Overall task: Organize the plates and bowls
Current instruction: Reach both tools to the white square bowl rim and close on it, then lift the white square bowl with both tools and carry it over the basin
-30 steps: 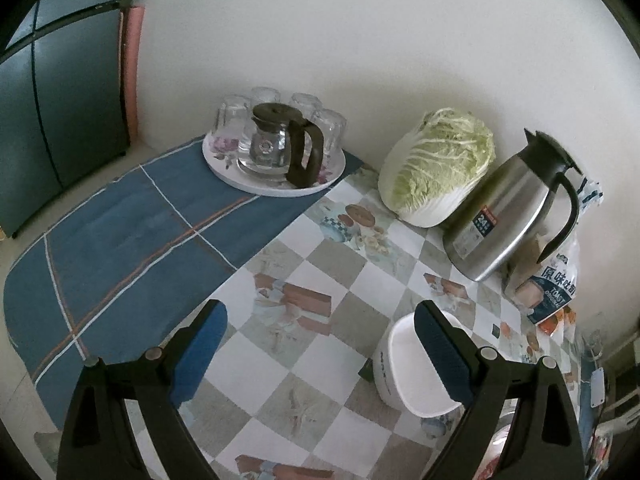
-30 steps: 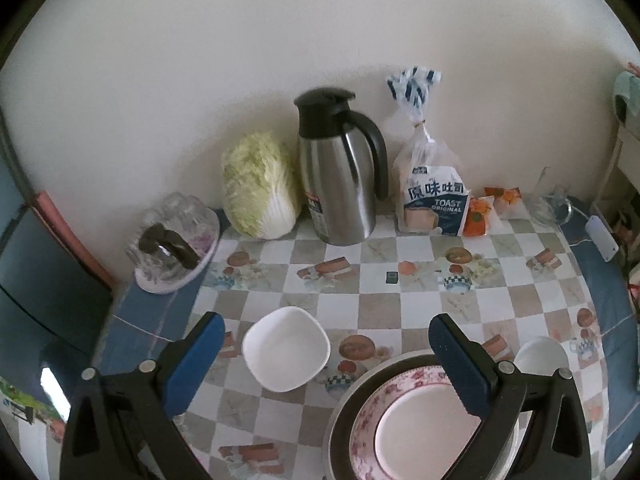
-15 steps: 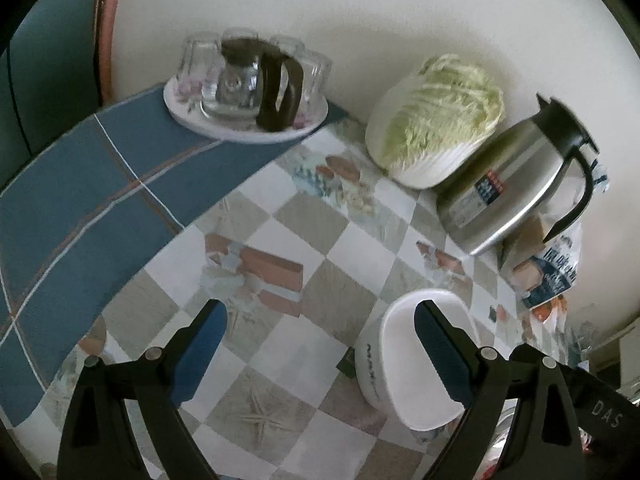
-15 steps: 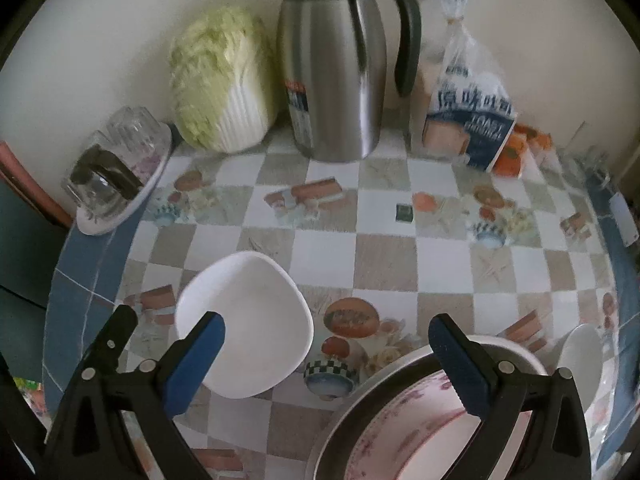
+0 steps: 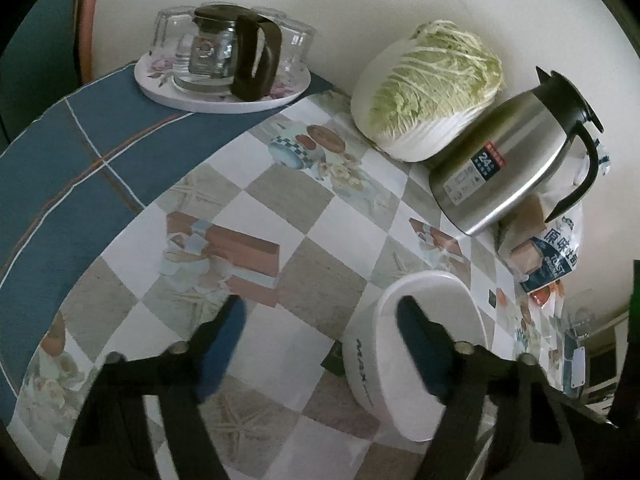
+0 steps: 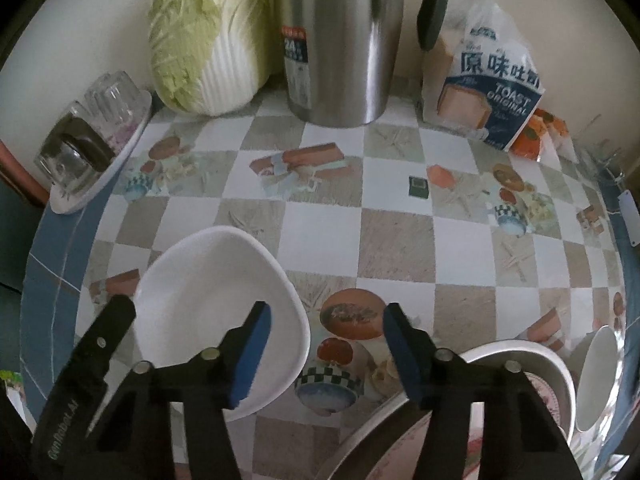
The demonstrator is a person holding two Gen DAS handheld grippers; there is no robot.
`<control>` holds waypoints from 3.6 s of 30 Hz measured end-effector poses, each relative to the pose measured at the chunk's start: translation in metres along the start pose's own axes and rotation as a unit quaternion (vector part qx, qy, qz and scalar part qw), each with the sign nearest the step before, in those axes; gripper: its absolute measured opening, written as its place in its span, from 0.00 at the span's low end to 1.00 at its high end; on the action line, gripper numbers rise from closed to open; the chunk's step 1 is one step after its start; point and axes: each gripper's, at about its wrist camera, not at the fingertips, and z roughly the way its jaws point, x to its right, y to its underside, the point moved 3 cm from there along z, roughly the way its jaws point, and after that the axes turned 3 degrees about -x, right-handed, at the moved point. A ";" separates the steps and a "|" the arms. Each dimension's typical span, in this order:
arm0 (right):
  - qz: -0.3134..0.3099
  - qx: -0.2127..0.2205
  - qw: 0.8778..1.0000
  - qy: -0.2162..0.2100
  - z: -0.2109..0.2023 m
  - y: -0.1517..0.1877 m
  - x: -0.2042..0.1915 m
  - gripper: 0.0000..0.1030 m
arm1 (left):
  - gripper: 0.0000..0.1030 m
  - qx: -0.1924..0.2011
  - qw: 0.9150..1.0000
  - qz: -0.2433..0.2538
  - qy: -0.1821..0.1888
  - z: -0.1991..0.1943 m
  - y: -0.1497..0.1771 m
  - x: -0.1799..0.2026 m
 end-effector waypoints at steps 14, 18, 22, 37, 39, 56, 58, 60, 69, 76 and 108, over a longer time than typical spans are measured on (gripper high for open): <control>0.002 -0.022 0.999 -0.024 0.021 -0.001 -0.007 0.24 | 0.17 -0.046 0.998 0.024 0.030 0.026 0.014 0.021; 0.016 -0.038 0.998 -0.040 0.029 0.002 -0.007 0.16 | 0.16 -0.045 0.998 0.024 0.028 0.029 0.015 0.023; 0.014 -0.041 0.998 -0.047 0.031 0.003 -0.009 0.11 | 0.15 -0.043 0.998 0.021 0.036 0.029 0.014 0.021; -0.002 0.042 0.996 -0.073 -0.056 -0.001 -0.015 0.10 | 0.14 0.033 0.996 0.074 0.034 -0.056 0.006 0.050; -0.003 0.059 0.996 -0.073 -0.076 0.003 -0.010 0.10 | 0.14 0.046 0.995 0.086 0.036 -0.072 0.008 0.058; 0.039 0.150 0.979 -0.130 -0.167 0.061 0.047 0.11 | 0.14 0.127 0.974 0.181 0.053 -0.170 0.048 0.116; 0.046 0.163 0.976 -0.138 -0.172 0.074 0.056 0.11 | 0.14 0.134 0.971 0.193 0.049 -0.175 0.059 0.122; 0.054 0.169 0.973 -0.145 -0.173 0.085 0.066 0.11 | 0.14 0.138 0.968 0.202 0.049 -0.179 0.068 0.127; 0.097 0.192 0.960 -0.177 -0.170 0.126 0.114 0.11 | 0.14 0.157 0.954 0.251 0.043 -0.193 0.109 0.163; 0.113 0.202 0.953 -0.193 -0.171 0.144 0.141 0.12 | 0.14 0.165 0.947 0.274 0.033 -0.197 0.127 0.184; 0.165 0.149 0.946 -0.237 -0.125 0.157 0.215 0.14 | 0.14 0.121 0.945 0.304 -0.008 -0.155 0.167 0.237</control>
